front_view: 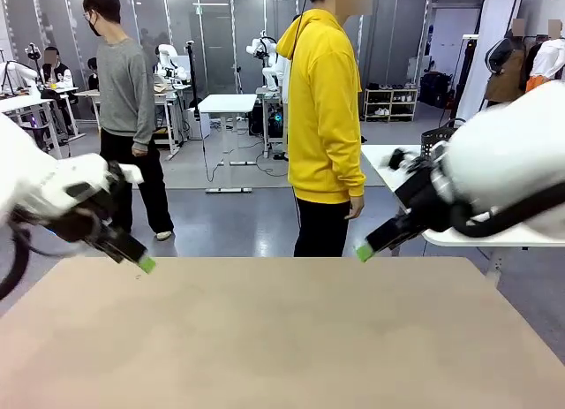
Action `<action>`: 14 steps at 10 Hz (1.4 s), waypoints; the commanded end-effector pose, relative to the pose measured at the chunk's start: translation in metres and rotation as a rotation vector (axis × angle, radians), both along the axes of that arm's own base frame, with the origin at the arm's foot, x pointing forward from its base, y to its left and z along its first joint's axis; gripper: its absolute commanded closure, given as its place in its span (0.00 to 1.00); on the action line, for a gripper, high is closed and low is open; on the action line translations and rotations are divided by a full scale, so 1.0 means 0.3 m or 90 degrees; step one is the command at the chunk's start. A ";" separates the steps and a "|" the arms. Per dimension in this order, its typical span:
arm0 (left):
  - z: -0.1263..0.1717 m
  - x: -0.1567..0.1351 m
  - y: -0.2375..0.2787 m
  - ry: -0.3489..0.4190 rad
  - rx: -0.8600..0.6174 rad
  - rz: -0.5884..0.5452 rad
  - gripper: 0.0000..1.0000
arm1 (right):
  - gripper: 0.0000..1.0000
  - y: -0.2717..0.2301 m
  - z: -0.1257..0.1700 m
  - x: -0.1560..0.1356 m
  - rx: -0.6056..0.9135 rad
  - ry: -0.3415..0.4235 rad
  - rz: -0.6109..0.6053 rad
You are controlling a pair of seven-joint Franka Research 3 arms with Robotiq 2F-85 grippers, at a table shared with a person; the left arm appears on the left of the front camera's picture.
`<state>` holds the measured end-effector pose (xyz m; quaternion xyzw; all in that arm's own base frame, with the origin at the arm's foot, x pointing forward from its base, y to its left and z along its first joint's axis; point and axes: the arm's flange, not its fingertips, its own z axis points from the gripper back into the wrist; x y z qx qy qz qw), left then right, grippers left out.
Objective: Fold the towel.
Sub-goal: Grab the top end of the 100 cm Hotel Towel extended by the human.
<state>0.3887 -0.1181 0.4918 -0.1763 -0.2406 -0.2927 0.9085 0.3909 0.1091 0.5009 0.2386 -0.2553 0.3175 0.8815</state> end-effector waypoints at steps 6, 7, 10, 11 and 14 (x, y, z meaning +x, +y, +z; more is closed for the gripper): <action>0.091 -0.193 0.740 0.086 -0.449 0.010 0.00 | 0.00 -0.627 0.042 -0.141 0.372 0.154 -0.057; 0.077 -0.254 0.855 0.063 -0.492 0.054 0.00 | 0.00 -0.724 0.017 -0.200 0.404 0.156 -0.090; 0.013 -0.416 1.090 0.049 -0.539 0.166 0.00 | 0.00 -0.940 -0.066 -0.365 0.490 0.110 -0.205; 0.013 -0.472 1.138 0.030 -0.557 0.197 0.00 | 0.00 -0.994 -0.086 -0.421 0.513 0.095 -0.234; -0.012 -0.543 1.191 0.010 -0.574 0.248 0.00 | 0.00 -1.066 -0.109 -0.523 0.535 0.058 -0.268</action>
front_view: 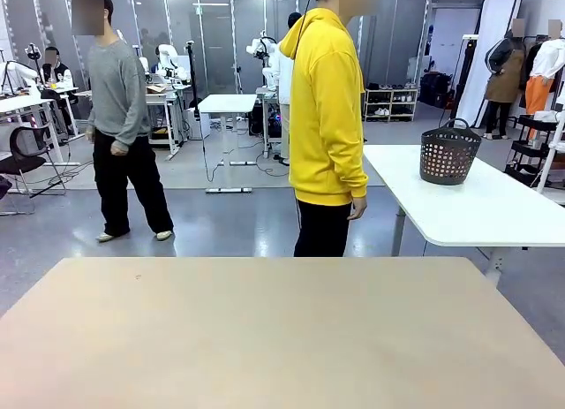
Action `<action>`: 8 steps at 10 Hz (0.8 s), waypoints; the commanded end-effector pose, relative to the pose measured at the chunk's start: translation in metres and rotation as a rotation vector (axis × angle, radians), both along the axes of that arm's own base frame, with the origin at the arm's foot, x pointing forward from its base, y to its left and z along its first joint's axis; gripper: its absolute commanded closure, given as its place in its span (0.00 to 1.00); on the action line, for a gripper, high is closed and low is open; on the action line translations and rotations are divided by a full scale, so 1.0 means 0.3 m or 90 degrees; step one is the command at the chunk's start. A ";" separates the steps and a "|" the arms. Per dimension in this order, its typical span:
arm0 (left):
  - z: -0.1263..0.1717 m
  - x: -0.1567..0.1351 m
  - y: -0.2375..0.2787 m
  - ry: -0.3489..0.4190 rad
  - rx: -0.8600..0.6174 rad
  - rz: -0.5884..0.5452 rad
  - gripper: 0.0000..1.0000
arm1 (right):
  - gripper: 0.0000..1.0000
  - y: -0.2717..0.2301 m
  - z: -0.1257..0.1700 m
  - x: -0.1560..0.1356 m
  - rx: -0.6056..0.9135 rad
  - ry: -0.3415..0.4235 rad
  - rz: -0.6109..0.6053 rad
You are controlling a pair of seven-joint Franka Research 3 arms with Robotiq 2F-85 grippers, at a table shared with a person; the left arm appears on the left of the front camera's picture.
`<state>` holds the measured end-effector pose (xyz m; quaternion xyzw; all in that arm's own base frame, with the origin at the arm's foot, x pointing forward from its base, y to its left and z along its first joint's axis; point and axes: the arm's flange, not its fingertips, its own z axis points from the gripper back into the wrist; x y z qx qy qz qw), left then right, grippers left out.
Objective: Fold the towel.
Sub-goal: Grab the top end of the 100 cm Hotel Towel extended by the human.
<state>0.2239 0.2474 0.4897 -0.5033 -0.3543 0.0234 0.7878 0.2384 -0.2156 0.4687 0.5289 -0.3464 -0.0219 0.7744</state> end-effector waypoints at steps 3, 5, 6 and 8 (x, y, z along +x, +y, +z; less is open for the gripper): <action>-0.002 -0.013 0.005 -0.001 -0.001 0.011 0.00 | 0.00 0.000 0.000 0.000 0.000 0.000 0.000; -0.002 -0.013 0.005 -0.001 -0.001 0.011 0.00 | 0.00 0.000 0.000 0.000 0.000 0.000 0.000; -0.002 -0.013 0.005 -0.001 -0.001 0.011 0.00 | 0.00 0.000 0.000 0.000 0.000 0.000 0.000; -0.002 -0.013 0.005 -0.001 -0.001 0.011 0.00 | 0.00 0.000 0.000 0.000 0.000 0.000 0.000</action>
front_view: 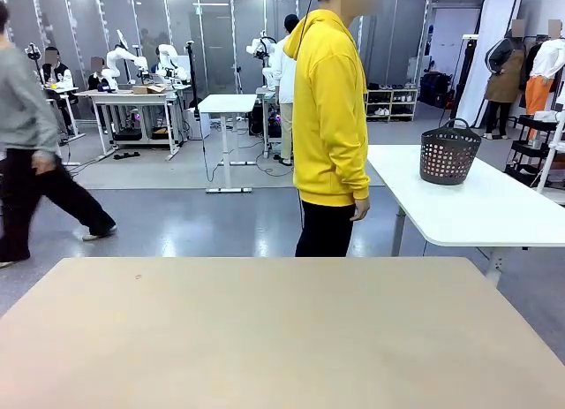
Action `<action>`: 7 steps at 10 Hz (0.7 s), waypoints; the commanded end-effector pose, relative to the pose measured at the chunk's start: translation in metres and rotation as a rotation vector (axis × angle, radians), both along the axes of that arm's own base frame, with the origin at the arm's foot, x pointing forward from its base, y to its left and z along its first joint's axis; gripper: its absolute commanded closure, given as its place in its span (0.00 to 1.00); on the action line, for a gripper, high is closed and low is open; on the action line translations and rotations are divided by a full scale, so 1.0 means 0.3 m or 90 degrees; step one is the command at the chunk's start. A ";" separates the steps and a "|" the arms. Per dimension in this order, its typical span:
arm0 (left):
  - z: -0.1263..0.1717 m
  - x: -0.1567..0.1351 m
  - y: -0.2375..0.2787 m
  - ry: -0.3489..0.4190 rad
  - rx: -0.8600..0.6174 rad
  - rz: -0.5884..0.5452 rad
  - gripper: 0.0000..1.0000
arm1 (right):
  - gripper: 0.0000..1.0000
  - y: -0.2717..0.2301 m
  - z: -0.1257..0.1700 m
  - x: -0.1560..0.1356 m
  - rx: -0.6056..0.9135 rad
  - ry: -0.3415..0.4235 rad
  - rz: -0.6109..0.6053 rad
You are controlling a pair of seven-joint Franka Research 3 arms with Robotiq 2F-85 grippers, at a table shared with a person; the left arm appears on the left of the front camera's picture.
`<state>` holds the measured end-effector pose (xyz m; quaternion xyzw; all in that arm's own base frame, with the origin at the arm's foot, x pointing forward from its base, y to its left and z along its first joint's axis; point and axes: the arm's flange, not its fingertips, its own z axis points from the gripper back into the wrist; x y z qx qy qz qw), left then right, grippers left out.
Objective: Fold the towel.
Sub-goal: Grab the top end of the 100 cm Hotel Towel extended by the human.
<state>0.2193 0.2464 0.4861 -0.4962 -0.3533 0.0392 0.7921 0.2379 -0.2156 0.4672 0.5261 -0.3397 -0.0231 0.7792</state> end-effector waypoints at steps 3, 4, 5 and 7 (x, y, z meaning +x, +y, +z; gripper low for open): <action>0.010 0.002 0.009 -0.014 -0.004 -0.007 0.00 | 0.00 0.000 0.005 0.002 0.005 -0.010 -0.002; 0.010 0.002 0.009 -0.014 -0.004 -0.007 0.00 | 0.00 0.000 0.005 0.002 0.005 -0.010 -0.002; 0.010 0.002 0.009 -0.014 -0.004 -0.007 0.00 | 0.00 0.000 0.005 0.002 0.005 -0.010 -0.002; 0.010 0.002 0.009 -0.014 -0.004 -0.007 0.00 | 0.00 0.000 0.005 0.002 0.005 -0.010 -0.002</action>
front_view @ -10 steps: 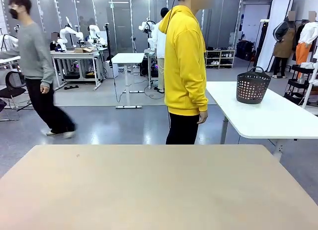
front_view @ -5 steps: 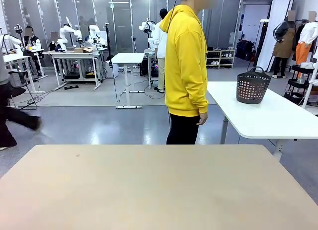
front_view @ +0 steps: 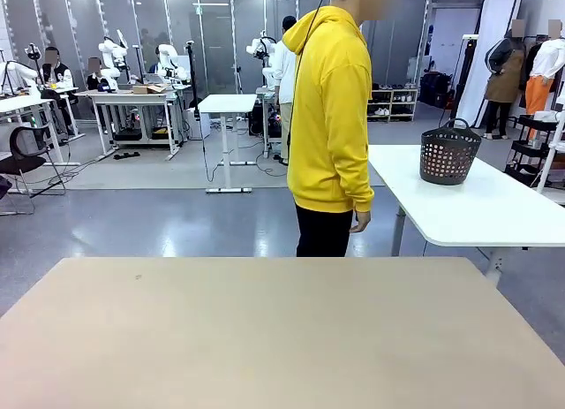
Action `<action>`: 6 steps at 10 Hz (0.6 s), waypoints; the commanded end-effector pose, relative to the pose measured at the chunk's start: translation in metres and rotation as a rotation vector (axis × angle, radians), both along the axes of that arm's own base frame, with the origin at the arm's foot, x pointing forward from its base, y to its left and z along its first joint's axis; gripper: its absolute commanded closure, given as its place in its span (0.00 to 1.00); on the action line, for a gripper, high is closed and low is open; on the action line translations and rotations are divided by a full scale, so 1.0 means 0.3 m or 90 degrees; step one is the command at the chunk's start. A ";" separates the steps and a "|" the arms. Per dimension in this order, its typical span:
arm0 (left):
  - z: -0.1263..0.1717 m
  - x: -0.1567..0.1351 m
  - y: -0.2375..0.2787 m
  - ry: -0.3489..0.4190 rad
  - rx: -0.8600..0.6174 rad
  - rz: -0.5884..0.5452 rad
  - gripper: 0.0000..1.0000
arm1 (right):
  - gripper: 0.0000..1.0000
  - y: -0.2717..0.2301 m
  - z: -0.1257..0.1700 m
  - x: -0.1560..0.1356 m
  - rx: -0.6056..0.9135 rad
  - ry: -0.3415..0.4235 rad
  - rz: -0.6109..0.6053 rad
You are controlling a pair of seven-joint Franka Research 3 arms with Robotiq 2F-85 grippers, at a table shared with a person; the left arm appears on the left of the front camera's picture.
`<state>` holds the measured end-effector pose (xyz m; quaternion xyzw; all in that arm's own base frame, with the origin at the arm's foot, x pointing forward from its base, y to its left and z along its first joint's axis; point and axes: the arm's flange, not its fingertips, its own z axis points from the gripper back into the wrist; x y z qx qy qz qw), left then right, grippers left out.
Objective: Fold the towel.
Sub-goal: Grab the top end of the 100 cm Hotel Towel extended by the human.
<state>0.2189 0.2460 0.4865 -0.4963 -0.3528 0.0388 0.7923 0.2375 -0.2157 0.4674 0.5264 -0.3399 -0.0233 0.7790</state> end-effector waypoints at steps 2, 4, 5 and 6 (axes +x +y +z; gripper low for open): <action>0.009 0.003 0.010 -0.015 -0.004 -0.007 0.00 | 0.00 0.000 0.004 0.003 0.005 -0.009 -0.002; 0.009 0.003 0.010 -0.015 -0.004 -0.007 0.00 | 0.00 0.000 0.004 0.003 0.005 -0.009 -0.002; 0.009 0.003 0.010 -0.015 -0.004 -0.007 0.00 | 0.00 0.000 0.004 0.003 0.005 -0.009 -0.002; 0.009 0.003 0.010 -0.015 -0.004 -0.007 0.00 | 0.00 0.000 0.004 0.003 0.005 -0.009 -0.002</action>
